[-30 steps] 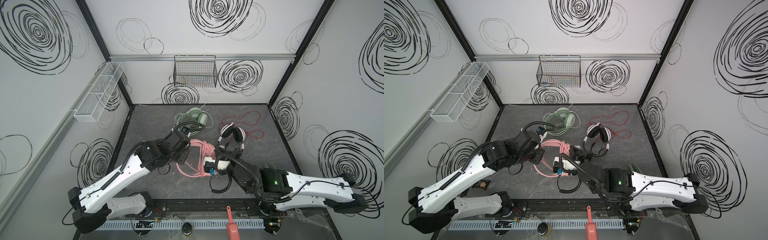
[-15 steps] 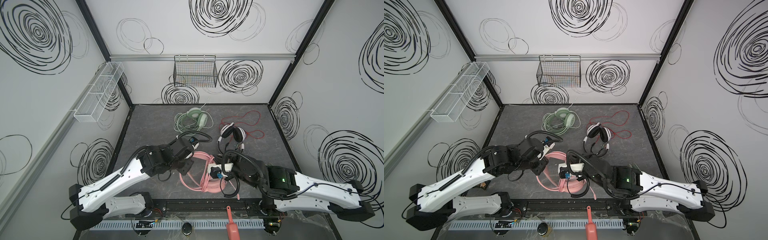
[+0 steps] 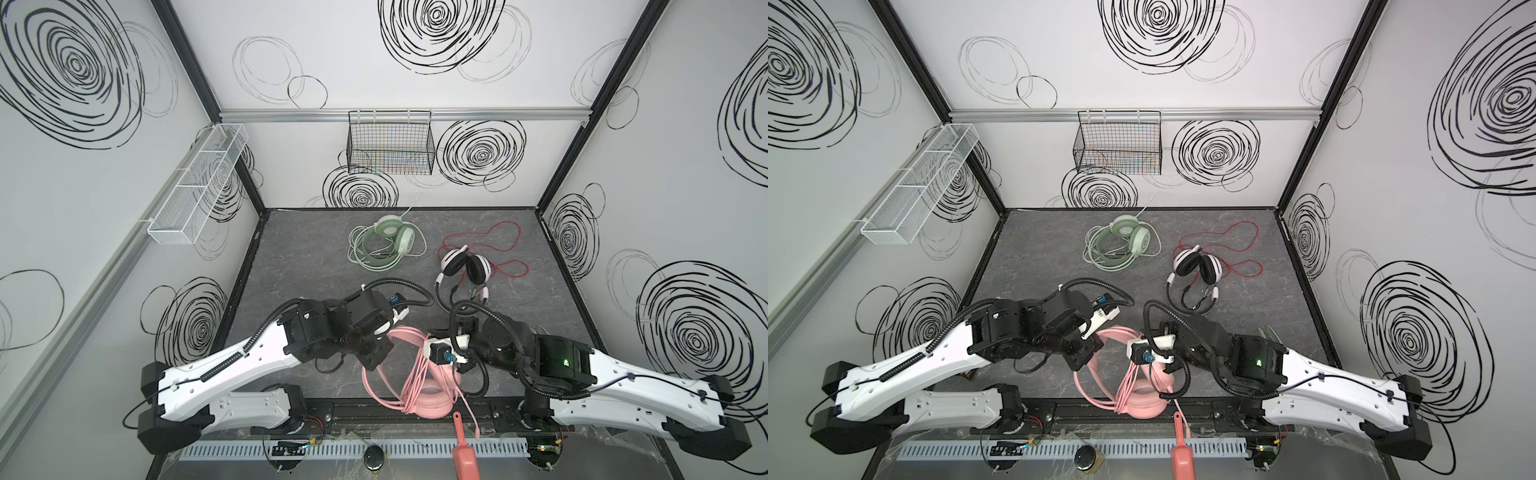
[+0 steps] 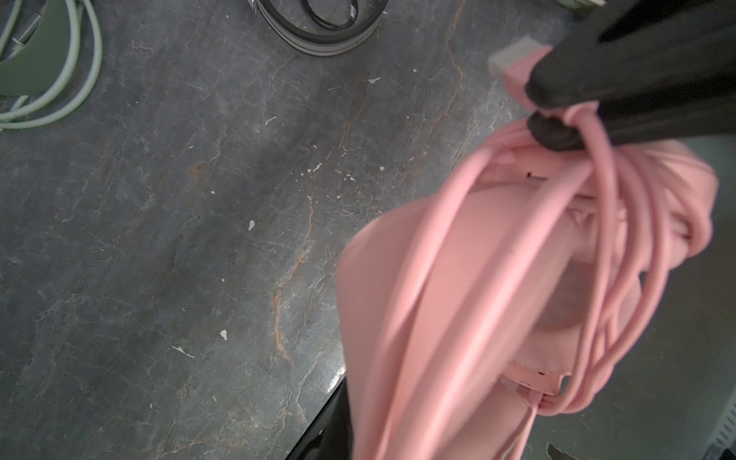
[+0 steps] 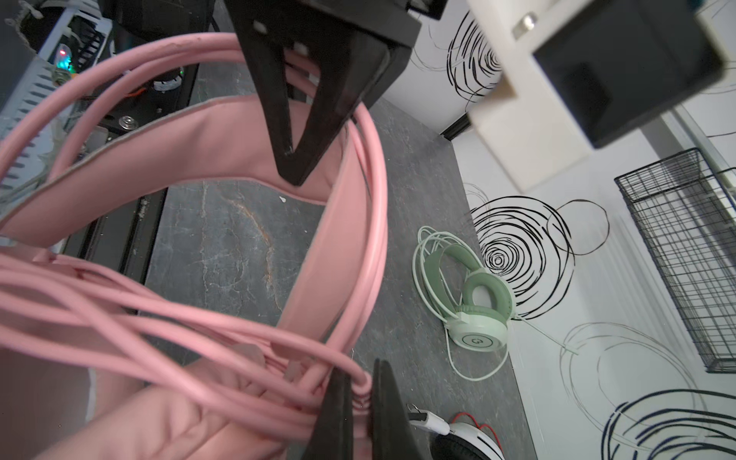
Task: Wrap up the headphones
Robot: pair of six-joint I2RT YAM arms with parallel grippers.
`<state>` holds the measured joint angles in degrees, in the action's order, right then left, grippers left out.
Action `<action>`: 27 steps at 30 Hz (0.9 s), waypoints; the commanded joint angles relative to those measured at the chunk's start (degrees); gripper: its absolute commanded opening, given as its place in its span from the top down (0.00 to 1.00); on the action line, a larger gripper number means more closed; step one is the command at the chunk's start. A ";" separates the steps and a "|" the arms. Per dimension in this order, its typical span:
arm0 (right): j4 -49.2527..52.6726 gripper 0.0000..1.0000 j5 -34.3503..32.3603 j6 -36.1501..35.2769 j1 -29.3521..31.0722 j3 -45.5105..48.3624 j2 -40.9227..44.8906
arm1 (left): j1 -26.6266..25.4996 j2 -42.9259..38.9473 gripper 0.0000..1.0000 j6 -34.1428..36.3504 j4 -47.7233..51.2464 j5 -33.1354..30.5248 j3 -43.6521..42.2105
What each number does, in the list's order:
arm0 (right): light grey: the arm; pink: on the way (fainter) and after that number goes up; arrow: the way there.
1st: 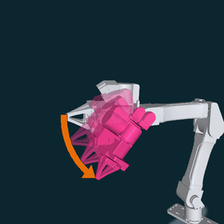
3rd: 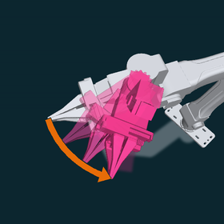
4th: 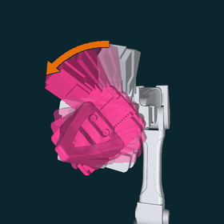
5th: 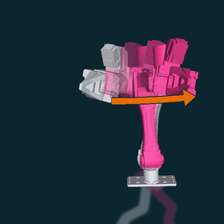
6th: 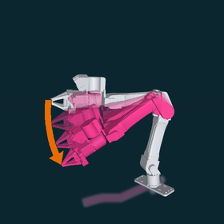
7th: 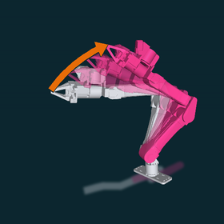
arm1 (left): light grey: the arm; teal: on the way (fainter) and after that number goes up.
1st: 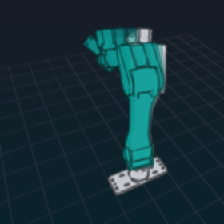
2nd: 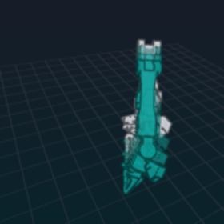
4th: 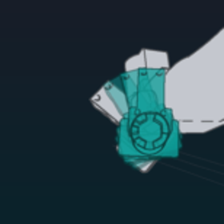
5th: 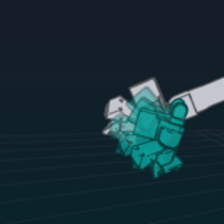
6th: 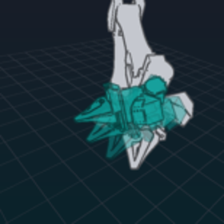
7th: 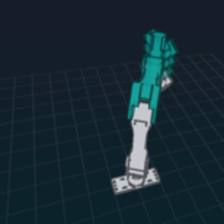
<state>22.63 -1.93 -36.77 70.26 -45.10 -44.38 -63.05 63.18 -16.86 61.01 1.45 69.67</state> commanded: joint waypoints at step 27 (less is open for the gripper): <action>-8.93 0.48 -4.29 5.92 -2.89 12.87 10.54 | 0.11 2.96 1.00 0.58 -1.62 3.90 2.31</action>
<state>15.86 -3.99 -31.57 68.05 -33.52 -35.16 -63.24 66.17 -16.49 62.02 2.76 69.73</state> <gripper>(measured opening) 0.482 0.078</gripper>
